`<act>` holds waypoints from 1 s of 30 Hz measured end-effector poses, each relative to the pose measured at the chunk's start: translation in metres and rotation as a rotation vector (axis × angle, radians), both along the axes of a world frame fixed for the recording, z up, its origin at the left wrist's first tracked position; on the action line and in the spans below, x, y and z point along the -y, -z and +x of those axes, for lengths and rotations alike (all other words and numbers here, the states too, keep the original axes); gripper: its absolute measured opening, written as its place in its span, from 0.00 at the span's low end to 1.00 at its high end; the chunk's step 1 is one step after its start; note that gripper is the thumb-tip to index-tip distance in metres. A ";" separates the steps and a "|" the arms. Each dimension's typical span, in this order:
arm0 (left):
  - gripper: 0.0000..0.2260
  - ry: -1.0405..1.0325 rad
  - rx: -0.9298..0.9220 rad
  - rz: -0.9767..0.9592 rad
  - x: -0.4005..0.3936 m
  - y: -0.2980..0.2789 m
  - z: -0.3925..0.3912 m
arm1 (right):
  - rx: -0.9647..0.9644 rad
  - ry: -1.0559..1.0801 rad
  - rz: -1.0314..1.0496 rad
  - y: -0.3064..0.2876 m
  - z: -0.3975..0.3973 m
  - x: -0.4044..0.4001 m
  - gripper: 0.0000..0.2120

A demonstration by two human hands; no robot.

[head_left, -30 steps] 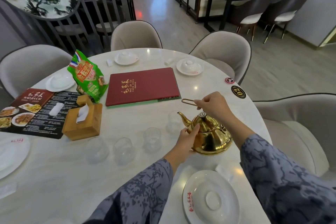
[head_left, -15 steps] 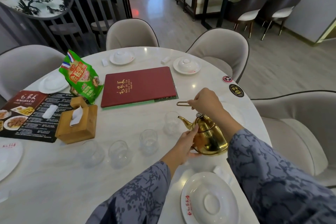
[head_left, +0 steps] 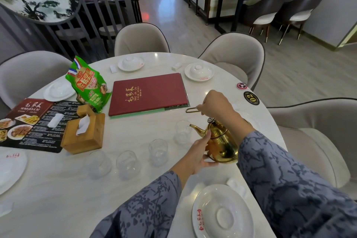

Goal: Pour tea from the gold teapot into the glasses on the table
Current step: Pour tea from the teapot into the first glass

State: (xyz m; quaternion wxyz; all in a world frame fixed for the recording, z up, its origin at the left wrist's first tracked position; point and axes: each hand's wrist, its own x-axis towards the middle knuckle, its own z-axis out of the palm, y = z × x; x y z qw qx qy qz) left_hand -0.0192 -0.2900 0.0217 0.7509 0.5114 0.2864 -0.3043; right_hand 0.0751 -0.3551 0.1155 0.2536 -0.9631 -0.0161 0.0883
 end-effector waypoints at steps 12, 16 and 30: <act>0.26 0.022 0.022 -0.029 0.003 -0.017 -0.003 | -0.016 -0.019 -0.050 -0.015 0.002 -0.001 0.12; 0.22 0.029 0.032 -0.044 0.003 -0.022 -0.004 | -0.007 -0.026 -0.079 -0.020 0.001 0.000 0.10; 0.28 0.053 0.063 -0.076 0.008 -0.038 -0.006 | 0.013 -0.060 -0.128 -0.037 0.004 0.001 0.06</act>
